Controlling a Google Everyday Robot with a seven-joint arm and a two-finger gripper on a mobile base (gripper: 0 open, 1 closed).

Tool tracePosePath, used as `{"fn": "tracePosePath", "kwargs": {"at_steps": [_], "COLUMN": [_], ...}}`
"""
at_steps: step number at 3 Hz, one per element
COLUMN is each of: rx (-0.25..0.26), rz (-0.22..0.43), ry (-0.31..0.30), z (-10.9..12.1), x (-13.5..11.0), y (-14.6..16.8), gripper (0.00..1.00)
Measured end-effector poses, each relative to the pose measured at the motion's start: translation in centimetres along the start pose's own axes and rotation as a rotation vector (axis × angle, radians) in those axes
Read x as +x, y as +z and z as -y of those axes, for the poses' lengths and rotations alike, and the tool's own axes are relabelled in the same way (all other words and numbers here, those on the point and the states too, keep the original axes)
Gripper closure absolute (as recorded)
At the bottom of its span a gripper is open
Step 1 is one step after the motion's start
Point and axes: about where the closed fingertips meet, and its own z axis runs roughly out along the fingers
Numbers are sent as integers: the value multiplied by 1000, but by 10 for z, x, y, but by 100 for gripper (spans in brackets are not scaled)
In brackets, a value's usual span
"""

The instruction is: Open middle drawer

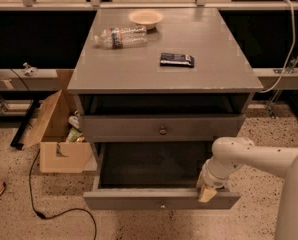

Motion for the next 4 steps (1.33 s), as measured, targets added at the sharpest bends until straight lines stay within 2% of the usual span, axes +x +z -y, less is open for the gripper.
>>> {"fn": "tracePosePath", "kwargs": {"at_steps": [1, 2, 3, 4], "rx": [11, 12, 28, 28], "rz": [24, 24, 60, 60], "ry": [29, 29, 59, 59], "z": [-22, -22, -39, -39], "x": [6, 4, 8, 7], "y": [-3, -2, -2, -2], "gripper": [100, 100, 100, 87]}}
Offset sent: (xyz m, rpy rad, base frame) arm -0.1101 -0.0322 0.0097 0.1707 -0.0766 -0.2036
